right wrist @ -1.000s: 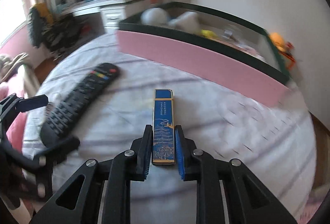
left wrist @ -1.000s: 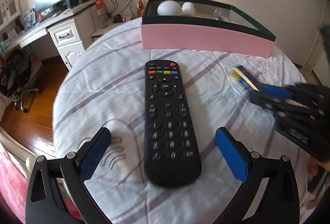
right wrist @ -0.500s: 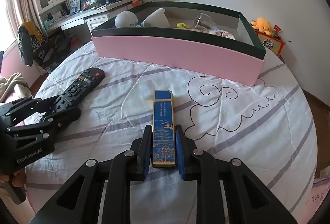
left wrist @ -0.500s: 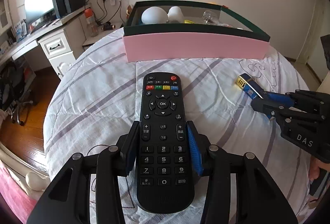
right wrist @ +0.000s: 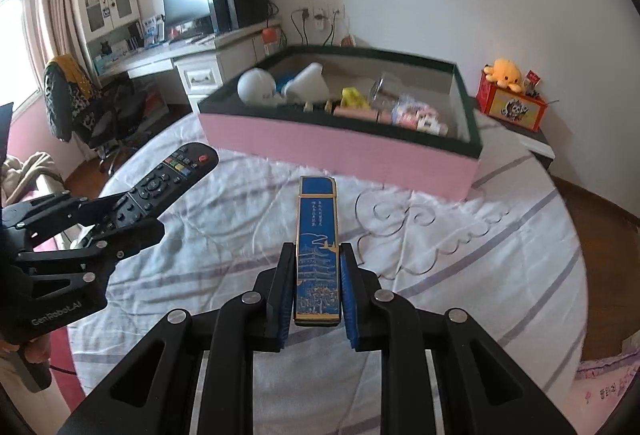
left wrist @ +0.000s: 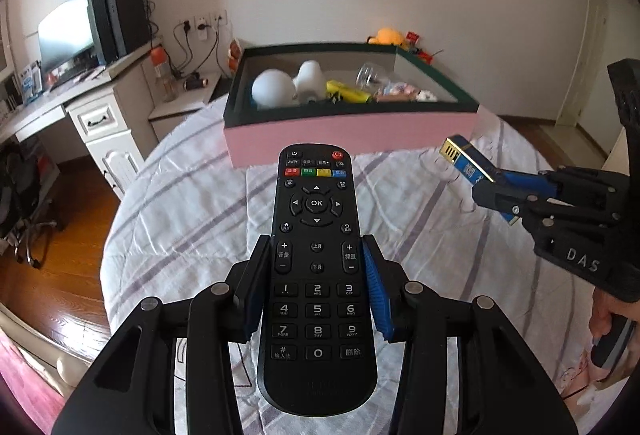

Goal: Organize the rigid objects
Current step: 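Lift the remote and blue-gold box and carry both toward the pink box, then lower the remote and blue-gold box into the pink box and open both tools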

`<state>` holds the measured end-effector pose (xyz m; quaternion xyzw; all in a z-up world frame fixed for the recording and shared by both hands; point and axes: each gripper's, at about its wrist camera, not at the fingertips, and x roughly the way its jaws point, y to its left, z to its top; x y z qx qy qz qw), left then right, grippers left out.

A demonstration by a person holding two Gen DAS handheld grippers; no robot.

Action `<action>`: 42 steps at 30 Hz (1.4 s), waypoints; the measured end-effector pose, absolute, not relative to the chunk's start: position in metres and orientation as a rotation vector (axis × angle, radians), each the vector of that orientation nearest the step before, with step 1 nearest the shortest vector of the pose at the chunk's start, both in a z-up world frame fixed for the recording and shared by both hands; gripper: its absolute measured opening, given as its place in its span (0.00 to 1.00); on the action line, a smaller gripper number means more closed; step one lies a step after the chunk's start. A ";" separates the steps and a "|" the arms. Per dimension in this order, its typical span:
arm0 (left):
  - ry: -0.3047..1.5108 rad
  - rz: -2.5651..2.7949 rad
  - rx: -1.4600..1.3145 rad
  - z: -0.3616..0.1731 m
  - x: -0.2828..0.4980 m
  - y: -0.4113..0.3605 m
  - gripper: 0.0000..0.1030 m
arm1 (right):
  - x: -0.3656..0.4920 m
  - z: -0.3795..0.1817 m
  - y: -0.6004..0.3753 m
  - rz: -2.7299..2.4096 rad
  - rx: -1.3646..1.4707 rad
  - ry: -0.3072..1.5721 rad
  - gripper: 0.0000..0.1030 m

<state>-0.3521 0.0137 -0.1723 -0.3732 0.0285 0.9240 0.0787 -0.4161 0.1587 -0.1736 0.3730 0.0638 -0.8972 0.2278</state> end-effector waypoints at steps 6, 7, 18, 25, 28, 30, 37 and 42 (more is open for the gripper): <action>0.115 2.774 -1.020 -0.141 -0.359 0.019 0.43 | -0.421 -0.147 0.165 -2.489 0.955 0.171 0.20; 0.124 2.773 -1.009 -0.138 -0.362 0.021 0.43 | -0.423 -0.144 0.165 -2.494 0.948 0.180 0.20; 0.233 2.681 -0.972 -0.109 -0.452 0.054 0.43 | -0.500 -0.122 0.164 -2.531 0.941 0.223 0.20; 0.227 2.597 -1.075 -0.124 -0.529 0.070 0.43 | -0.571 -0.135 0.156 -2.556 1.026 0.296 0.20; 0.248 2.590 -1.118 -0.137 -0.557 0.077 0.43 | -0.601 -0.151 0.154 -2.568 1.097 0.345 0.20; 0.250 2.580 -1.153 -0.147 -0.573 0.079 0.43 | -0.615 -0.159 0.156 -2.569 1.132 0.356 0.20; 0.287 2.601 -1.185 -0.168 -0.585 0.086 0.47 | -0.629 -0.177 0.162 -2.576 1.174 0.342 0.22; 0.266 2.659 -1.115 -0.152 -0.564 0.079 0.79 | -0.608 -0.160 0.169 -2.605 1.105 0.266 0.66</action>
